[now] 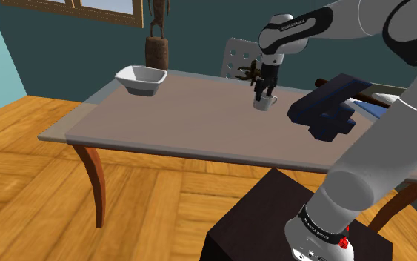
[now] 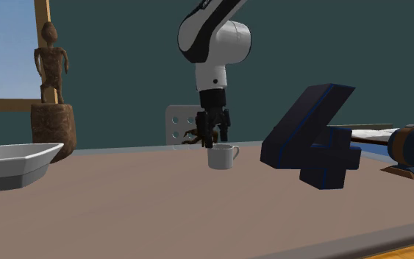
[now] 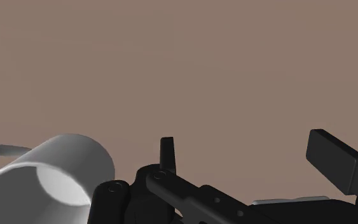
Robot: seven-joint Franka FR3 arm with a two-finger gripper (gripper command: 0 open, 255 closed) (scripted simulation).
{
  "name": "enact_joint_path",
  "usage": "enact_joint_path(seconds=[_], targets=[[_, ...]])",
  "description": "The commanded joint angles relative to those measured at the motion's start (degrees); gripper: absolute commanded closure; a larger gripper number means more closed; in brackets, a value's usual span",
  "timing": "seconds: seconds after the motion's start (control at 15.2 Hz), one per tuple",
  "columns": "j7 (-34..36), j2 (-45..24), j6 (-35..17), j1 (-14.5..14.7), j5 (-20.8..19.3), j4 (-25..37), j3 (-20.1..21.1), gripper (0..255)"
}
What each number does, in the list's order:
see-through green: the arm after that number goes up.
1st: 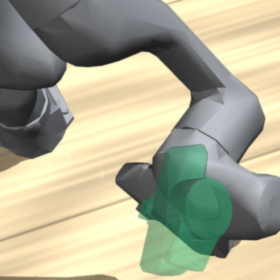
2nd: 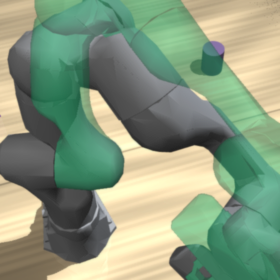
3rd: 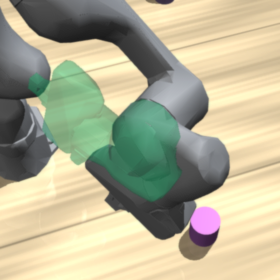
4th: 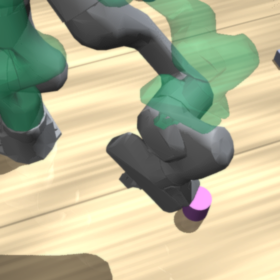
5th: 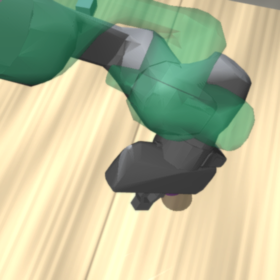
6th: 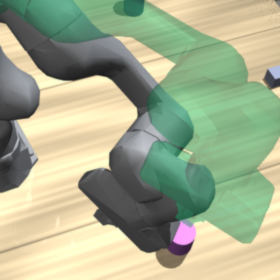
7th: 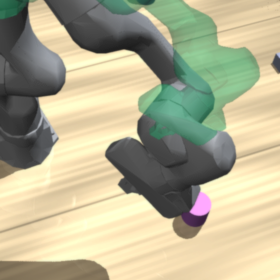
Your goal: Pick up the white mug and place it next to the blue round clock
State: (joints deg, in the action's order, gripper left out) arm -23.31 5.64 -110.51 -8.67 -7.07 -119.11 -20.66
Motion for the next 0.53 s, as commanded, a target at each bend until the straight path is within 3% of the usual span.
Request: enact_joint_path(seconds=[0.0,0.46], targets=[[-2.76,-3.72,-1.06,-0.68,1.17,2.96,-1.20,0],[-12.09,-19.08,-2.09,-4.66,7.72,17.56,-3.39,0]])
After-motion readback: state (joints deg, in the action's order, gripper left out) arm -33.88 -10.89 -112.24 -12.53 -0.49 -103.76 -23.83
